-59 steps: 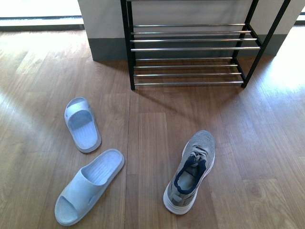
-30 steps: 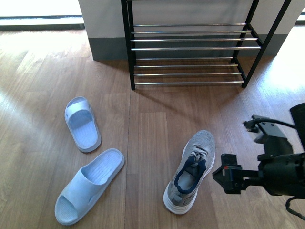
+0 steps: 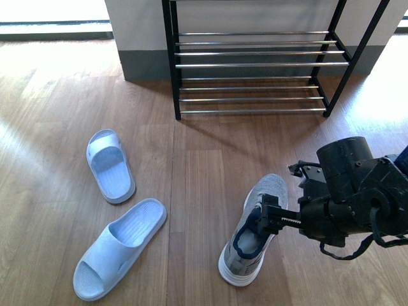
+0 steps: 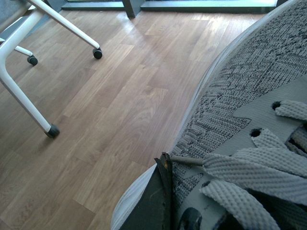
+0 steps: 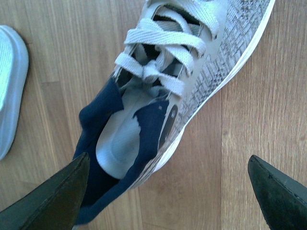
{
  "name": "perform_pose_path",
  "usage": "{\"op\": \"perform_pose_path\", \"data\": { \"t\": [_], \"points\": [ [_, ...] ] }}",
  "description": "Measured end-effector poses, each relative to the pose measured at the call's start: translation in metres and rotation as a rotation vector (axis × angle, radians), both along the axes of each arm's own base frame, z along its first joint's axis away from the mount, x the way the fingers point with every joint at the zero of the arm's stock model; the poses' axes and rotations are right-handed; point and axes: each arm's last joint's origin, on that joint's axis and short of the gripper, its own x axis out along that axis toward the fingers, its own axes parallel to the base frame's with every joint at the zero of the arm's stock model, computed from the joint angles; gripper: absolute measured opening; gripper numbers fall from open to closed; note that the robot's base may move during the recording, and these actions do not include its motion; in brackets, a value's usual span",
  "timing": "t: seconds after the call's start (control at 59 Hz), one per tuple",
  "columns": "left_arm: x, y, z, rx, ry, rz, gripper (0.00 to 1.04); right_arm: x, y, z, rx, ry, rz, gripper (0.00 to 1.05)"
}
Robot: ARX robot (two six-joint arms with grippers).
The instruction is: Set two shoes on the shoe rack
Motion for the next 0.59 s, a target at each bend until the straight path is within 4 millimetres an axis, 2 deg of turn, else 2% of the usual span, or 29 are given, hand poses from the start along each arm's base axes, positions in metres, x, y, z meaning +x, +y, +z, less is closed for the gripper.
{"op": "perform_pose_path", "data": {
  "t": [0.136,0.305,0.44,0.593],
  "points": [
    [0.0,0.0,0.0,0.0,0.0,0.0,0.02,0.007,0.001,-0.018,-0.01,0.025,-0.029,0.96],
    [0.0,0.0,0.0,0.0,0.0,0.0,0.02,0.005,0.006,-0.044,-0.038,0.067,-0.056,0.95],
    [0.0,0.0,0.0,0.0,0.0,0.0,0.02,0.005,0.011,-0.053,-0.07,0.039,-0.062,0.76],
    [0.0,0.0,0.0,0.0,0.0,0.0,0.02,0.007,0.016,-0.053,-0.081,0.009,-0.058,0.55]
  ]
}}
